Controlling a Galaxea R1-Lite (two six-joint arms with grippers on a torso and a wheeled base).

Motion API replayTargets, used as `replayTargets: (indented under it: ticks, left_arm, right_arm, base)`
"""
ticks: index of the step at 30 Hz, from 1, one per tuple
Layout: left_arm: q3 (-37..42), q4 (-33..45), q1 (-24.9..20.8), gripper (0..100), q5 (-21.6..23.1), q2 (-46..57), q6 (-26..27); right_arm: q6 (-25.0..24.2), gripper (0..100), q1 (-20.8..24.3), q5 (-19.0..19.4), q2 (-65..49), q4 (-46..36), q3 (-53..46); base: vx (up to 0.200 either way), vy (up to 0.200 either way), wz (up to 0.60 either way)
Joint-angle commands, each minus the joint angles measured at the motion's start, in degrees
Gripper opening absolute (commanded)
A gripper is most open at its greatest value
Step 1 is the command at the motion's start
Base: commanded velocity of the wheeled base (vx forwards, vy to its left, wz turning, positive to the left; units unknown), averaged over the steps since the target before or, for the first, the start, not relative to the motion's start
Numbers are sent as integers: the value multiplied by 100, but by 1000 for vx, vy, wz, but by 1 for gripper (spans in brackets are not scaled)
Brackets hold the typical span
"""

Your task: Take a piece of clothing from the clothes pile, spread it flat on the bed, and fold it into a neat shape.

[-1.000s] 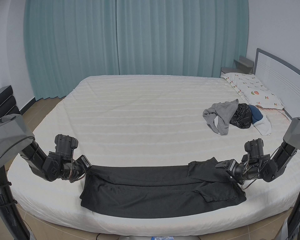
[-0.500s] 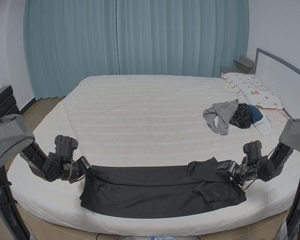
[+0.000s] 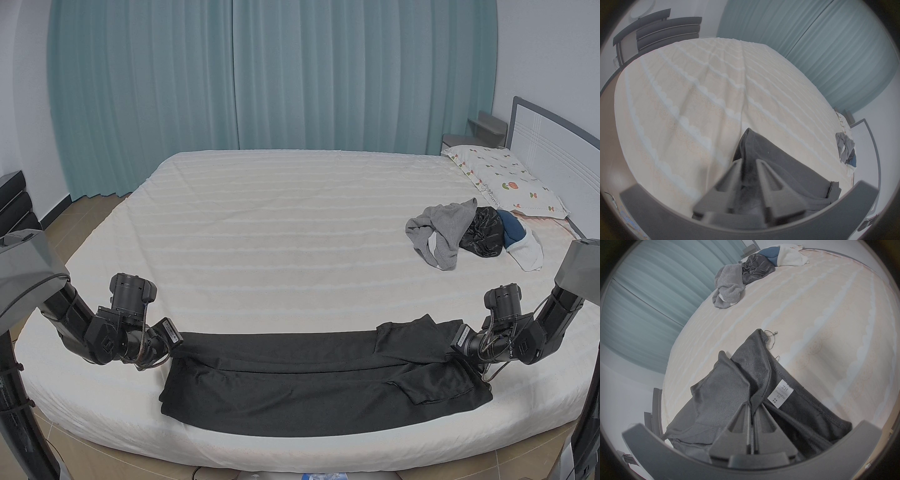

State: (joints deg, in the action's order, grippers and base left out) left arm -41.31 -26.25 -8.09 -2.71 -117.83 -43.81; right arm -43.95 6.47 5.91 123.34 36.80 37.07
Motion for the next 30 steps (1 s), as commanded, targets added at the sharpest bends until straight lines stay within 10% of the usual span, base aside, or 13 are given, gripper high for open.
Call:
replayTargets:
  ticks: [1, 14, 15, 30]
  left_arm:
    - [9, 5, 1, 100, -2, -3, 13]
    - [-210, -161, -8, 100, 7, -425, -31]
    - [-228, -161, -8, 0, 7, -460, -40]
    - [-290, -161, 1, 0, -512, -389, -4]
  right_arm:
    - [0, 0, 3, 6, 5, 2, 2]
    - [0, 0, 29, 6, -12, 29, 2]
    - [-9, 0, 29, 6, -12, 29, 2]
    - [-35, 0, -6, 15, -74, 73, 99]
  base:
    - [0, 0, 0]
    - [0, 0, 0]
    - [0, 0, 0]
    - [0, 0, 0]
